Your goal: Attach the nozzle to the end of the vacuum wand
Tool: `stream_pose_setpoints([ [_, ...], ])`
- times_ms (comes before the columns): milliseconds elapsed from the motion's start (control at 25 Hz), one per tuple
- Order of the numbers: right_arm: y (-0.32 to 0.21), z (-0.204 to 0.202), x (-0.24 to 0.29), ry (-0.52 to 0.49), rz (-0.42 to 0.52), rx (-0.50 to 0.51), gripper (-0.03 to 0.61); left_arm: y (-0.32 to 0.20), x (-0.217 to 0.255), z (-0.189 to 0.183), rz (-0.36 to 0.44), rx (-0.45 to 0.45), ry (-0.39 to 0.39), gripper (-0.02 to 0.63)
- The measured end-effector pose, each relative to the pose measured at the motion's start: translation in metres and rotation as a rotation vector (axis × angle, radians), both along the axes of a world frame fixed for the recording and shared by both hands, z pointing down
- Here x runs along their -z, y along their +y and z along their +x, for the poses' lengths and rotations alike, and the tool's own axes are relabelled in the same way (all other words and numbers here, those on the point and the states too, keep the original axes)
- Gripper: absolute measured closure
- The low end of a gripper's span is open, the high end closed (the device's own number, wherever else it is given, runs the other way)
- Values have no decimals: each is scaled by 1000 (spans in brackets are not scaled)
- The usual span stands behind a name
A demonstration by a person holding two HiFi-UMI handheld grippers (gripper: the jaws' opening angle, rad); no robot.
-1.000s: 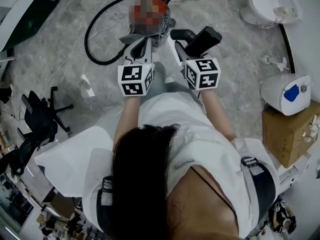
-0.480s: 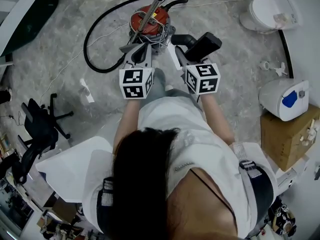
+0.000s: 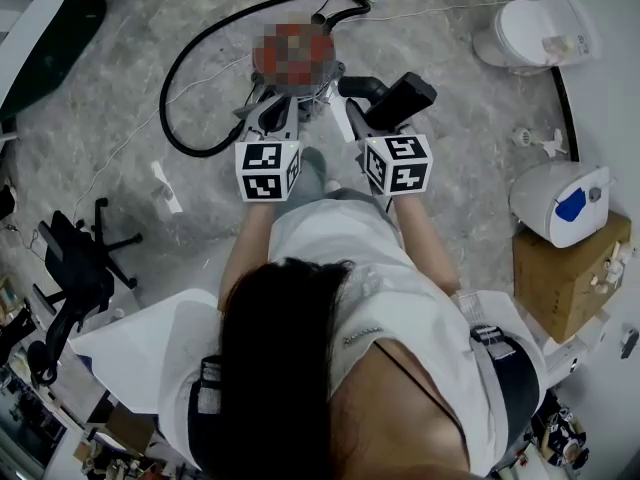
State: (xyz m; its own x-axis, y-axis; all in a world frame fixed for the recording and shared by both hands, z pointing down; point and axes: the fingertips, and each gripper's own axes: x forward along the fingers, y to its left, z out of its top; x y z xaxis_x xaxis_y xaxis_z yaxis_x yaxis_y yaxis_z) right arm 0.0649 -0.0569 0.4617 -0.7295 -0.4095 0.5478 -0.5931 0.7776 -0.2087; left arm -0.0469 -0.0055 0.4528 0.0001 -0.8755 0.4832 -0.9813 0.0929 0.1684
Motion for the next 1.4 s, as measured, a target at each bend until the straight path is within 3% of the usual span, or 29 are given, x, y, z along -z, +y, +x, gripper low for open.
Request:
stream_pose_setpoints([
  [960, -43, -60, -4, 54, 5, -76, 407, -59, -17, -56, -44, -135, -14, 612],
  [1400, -62, -67, -8, 96, 11, -140, 407, -76, -35, -71, -77, -197, 7, 612],
])
